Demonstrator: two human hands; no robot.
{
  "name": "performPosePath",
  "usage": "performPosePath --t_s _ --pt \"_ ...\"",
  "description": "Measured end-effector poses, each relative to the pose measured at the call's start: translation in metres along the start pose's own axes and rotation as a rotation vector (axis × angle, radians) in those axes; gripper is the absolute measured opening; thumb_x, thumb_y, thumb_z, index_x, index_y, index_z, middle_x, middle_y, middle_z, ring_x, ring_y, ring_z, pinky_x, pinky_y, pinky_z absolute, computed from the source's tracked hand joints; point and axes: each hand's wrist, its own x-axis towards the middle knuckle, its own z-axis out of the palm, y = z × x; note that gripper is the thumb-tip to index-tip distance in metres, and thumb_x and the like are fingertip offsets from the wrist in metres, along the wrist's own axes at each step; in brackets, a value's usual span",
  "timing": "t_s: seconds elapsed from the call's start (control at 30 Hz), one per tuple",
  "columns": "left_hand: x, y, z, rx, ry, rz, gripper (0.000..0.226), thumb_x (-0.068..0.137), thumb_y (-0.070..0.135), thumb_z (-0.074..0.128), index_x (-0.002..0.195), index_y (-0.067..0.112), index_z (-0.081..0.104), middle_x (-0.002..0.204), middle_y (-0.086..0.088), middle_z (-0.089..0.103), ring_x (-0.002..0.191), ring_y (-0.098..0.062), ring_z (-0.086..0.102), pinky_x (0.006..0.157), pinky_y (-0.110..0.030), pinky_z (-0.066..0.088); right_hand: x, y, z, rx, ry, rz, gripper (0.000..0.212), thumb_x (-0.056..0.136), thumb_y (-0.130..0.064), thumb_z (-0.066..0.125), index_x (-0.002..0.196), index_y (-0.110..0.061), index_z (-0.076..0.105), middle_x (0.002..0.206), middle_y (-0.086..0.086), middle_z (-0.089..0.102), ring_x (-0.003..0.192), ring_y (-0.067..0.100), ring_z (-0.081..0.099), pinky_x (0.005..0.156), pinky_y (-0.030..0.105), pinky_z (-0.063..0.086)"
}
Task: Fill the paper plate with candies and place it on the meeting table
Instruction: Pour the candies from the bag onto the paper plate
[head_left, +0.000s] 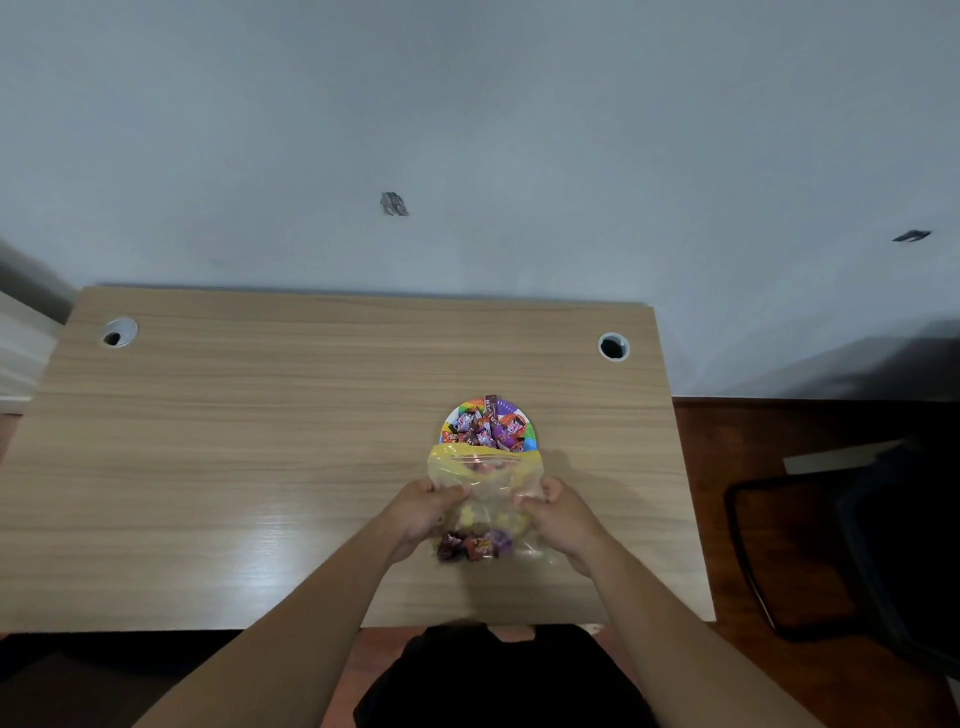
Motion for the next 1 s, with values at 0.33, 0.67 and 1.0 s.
performPosePath --t_s 0.33,0.67,1.0 --pt "-0.002 0.0 0.002 -0.069 -0.037 0.01 0.027 0.098 0.025 0.076 0.12 0.011 0.077 0.092 0.004 0.083 0.066 -0.007 0.071 0.066 -0.025 0.053 -0.006 -0.009 -0.005 0.008 0.016 0.016 0.025 0.095 -0.027 0.074 0.119 -0.023 0.07 0.109 -0.004 0.081 0.094 0.013 0.073 0.073 0.03 0.053" --pt "-0.012 0.001 -0.035 -0.086 -0.057 0.271 0.034 0.096 0.019 0.077 0.13 0.015 0.07 0.118 -0.013 0.082 0.108 -0.03 0.078 0.084 -0.041 0.063 -0.007 -0.018 0.001 0.027 -0.065 -0.054 0.028 0.099 -0.044 0.071 0.109 -0.018 0.077 0.103 -0.01 0.084 0.088 0.018 0.081 0.094 0.044 0.055" --pt "-0.033 0.017 -0.102 -0.155 0.102 0.433 0.013 0.106 0.019 0.064 0.095 0.014 0.07 0.092 -0.011 0.078 0.09 -0.024 0.082 0.085 -0.035 0.064 0.001 -0.066 0.026 -0.097 -0.132 -0.149 0.018 0.101 -0.039 0.071 0.098 -0.025 0.083 0.102 -0.012 0.085 0.1 0.017 0.081 0.083 0.038 0.052"
